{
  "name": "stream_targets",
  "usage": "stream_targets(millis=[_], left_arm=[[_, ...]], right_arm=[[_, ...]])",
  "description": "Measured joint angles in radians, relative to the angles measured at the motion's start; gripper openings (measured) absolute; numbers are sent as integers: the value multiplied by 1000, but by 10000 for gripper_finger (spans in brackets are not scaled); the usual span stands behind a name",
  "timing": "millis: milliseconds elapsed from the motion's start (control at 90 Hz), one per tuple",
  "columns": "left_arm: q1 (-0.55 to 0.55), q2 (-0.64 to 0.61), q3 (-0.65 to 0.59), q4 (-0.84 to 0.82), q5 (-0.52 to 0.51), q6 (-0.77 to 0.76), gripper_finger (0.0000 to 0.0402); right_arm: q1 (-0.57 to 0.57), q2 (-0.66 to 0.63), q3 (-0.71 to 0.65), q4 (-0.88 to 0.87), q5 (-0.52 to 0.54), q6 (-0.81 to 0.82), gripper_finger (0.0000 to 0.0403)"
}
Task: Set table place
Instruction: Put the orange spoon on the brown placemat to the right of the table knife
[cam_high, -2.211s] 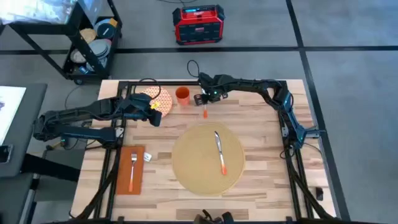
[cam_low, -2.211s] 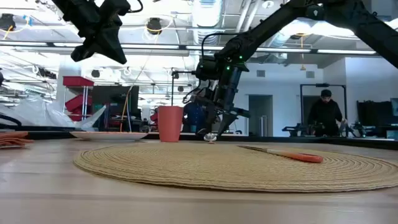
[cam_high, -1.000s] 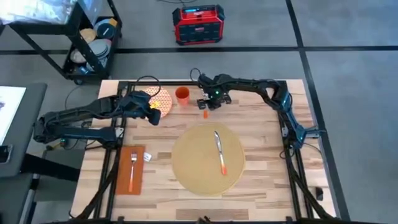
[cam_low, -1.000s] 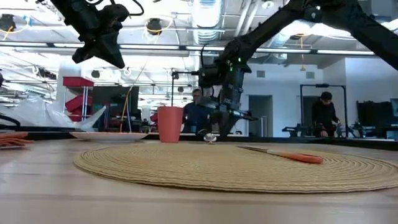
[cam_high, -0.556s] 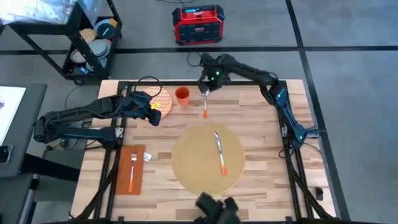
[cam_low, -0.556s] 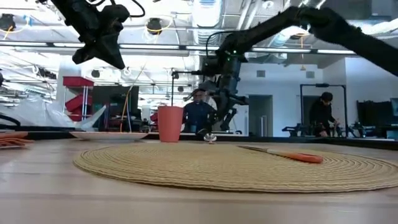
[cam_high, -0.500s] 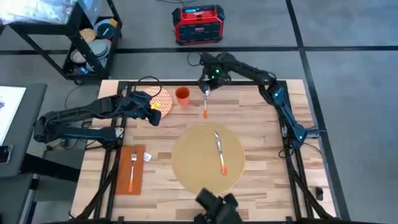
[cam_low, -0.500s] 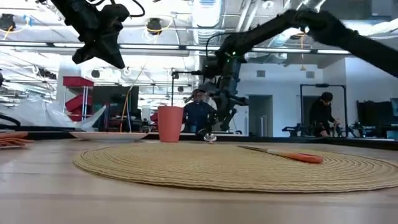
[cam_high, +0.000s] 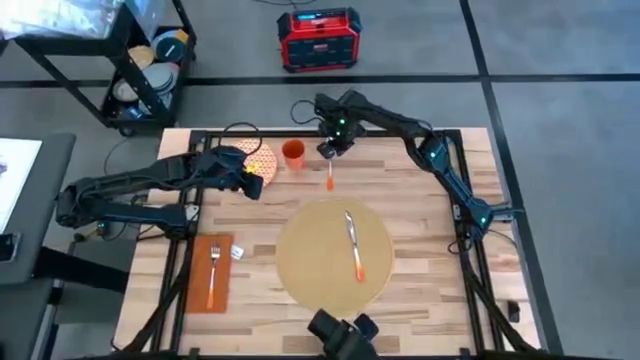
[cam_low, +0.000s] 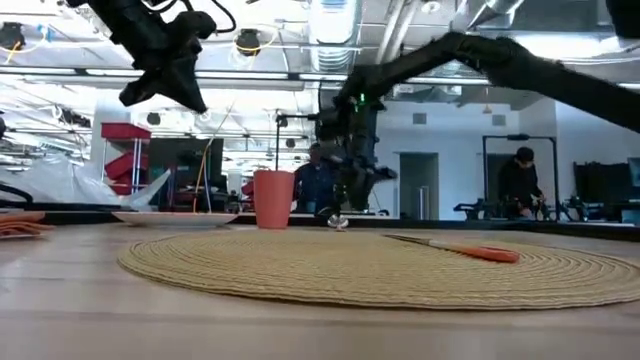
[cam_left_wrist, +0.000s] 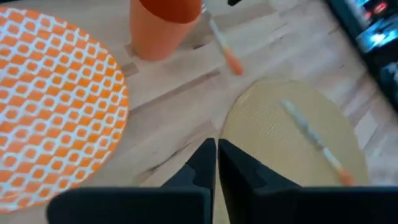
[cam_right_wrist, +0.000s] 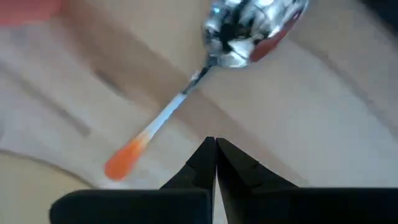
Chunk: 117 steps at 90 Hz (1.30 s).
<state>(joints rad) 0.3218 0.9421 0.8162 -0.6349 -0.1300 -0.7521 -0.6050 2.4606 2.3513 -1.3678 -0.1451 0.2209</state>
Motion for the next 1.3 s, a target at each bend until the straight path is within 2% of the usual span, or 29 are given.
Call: stream_targets(millis=[78, 167, 267, 367, 544, 667, 844, 1000, 1167, 1300], left_arm=[[0, 42, 0, 101, 27, 22, 0], [0, 114, 0, 293, 80, 55, 0], [11, 220, 2, 486, 124, 57, 0], [20, 357, 52, 530, 126, 35, 0], [11, 625, 226, 493, 180, 164, 0], [0, 788, 394, 459, 177, 193, 0], [-7, 993, 634, 315, 98, 225, 0], [-7, 1137, 787, 171, 45, 239, 0], [-4, 1234, 918, 36, 31, 201, 0], [18, 1257, 1005, -115, -5, 147, 0]], right_arm=[[-1, -38, -1, -51, 36, -32, 0], [-6, -111, -4, -144, 115, -81, 0], [-4, -277, -3, -211, 214, -86, 0], [-7, -450, 1, -204, 232, -57, 0], [-1, -669, -2, -204, 356, 35, 0], [-2, -748, 0, -204, 384, 67, 0], [12, -783, -3, -204, 384, 85, 0], [30, -803, -2, -203, 385, 85, 0], [61, -802, -2, -204, 383, 75, 0], [82, -802, -2, -203, 384, 69, 0]])
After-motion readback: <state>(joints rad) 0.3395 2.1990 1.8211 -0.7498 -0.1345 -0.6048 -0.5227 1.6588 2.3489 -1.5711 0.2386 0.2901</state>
